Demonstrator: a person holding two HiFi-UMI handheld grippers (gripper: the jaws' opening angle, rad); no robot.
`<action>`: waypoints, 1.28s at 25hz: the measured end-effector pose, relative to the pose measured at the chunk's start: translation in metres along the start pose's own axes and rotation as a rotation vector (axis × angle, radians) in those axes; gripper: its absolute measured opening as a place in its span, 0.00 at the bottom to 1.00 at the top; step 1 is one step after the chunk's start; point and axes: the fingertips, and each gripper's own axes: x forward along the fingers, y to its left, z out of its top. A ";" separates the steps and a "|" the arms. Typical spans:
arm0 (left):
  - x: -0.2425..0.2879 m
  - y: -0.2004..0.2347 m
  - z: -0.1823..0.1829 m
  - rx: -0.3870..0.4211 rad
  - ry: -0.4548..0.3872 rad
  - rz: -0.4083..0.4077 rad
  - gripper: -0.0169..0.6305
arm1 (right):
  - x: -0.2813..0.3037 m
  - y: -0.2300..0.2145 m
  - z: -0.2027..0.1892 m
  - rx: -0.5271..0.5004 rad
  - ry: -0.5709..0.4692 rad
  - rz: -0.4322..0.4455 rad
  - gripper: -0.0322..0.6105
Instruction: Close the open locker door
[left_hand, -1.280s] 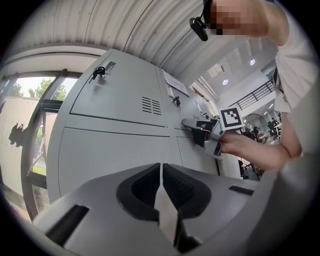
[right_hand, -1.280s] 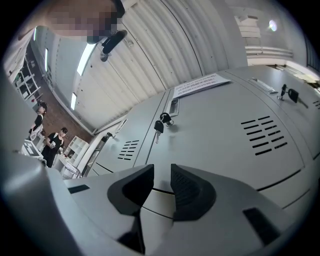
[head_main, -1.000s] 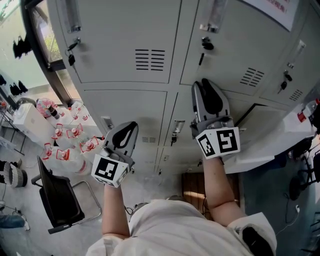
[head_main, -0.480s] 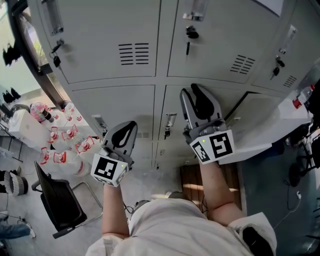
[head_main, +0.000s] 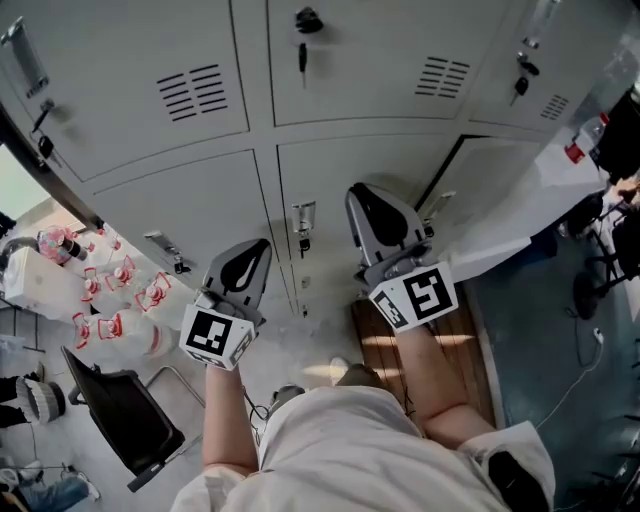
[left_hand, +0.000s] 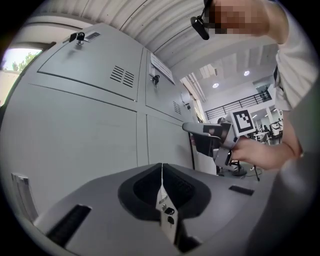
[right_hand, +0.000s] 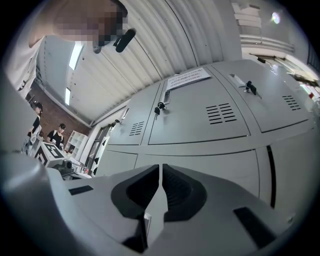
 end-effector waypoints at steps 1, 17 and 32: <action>0.004 -0.005 -0.002 -0.004 0.005 -0.015 0.04 | -0.006 -0.002 -0.004 0.002 0.012 -0.009 0.09; 0.055 -0.092 -0.040 -0.064 0.063 -0.276 0.03 | -0.117 -0.018 -0.072 0.057 0.215 -0.115 0.06; 0.060 -0.146 -0.068 -0.090 0.103 -0.422 0.03 | -0.189 -0.006 -0.113 0.081 0.342 -0.190 0.07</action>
